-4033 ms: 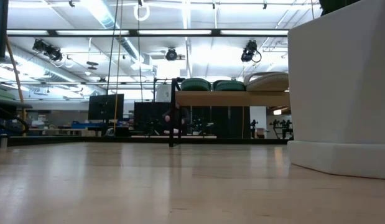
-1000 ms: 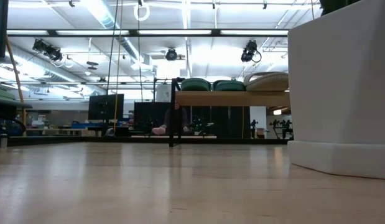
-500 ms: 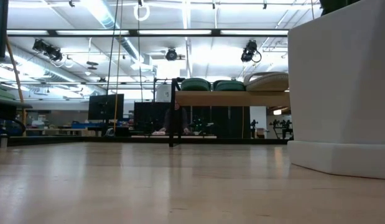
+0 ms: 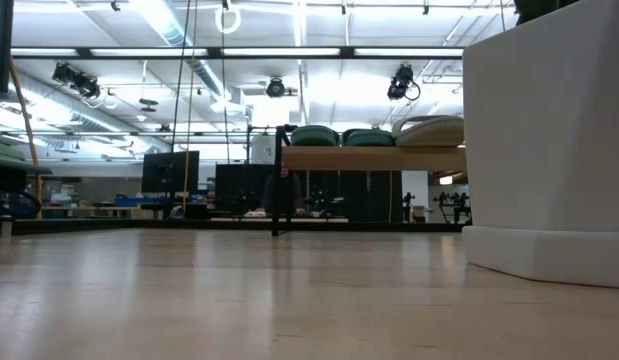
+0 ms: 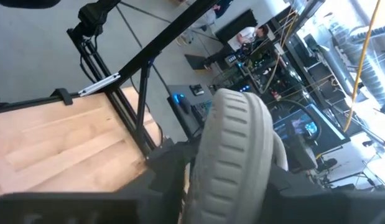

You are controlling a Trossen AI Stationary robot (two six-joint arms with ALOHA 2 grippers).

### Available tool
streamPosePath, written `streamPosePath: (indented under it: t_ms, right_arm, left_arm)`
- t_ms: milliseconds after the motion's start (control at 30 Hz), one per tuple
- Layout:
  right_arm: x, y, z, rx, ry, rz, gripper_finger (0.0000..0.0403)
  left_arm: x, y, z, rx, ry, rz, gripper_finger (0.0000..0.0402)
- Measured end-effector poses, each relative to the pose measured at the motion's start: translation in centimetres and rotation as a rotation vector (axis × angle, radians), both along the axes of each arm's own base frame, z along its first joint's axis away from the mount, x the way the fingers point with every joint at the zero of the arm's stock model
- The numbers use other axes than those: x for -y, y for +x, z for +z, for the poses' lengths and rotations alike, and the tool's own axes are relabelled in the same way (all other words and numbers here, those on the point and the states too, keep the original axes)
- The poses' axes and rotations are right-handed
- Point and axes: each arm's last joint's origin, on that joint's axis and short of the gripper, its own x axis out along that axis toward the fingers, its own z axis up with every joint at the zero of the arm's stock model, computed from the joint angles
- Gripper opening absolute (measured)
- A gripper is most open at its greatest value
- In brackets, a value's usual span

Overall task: Pick and place slides into the shelf
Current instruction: Put the gray slides on the shelf

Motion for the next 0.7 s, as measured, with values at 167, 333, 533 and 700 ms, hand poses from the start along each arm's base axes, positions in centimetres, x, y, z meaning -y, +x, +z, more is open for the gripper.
streamPosePath:
  t_ms: [167,333,533,700]
  right_arm:
    - [0.1,-0.1,0.0,0.006,-0.024,-0.02,0.0034]
    - [0.9,-0.6,0.2,0.023,-0.079,-0.18,0.0033]
    - [3.0,-1.0,0.2,0.005,-0.107,-0.357,0.0033]
    - [3.9,-1.0,0.3,0.015,-0.127,-0.419,0.0033]
  left_arm:
    - [0.0,0.2,-0.3,-0.027,-0.008,0.0,0.0062]
    - [-0.7,0.6,-0.7,-0.06,-0.111,0.027,0.0063]
    - [-2.0,0.7,-1.3,-0.105,-0.219,0.157,0.018]
    - [-2.8,0.4,-1.2,-0.103,-0.279,0.202,0.0251]
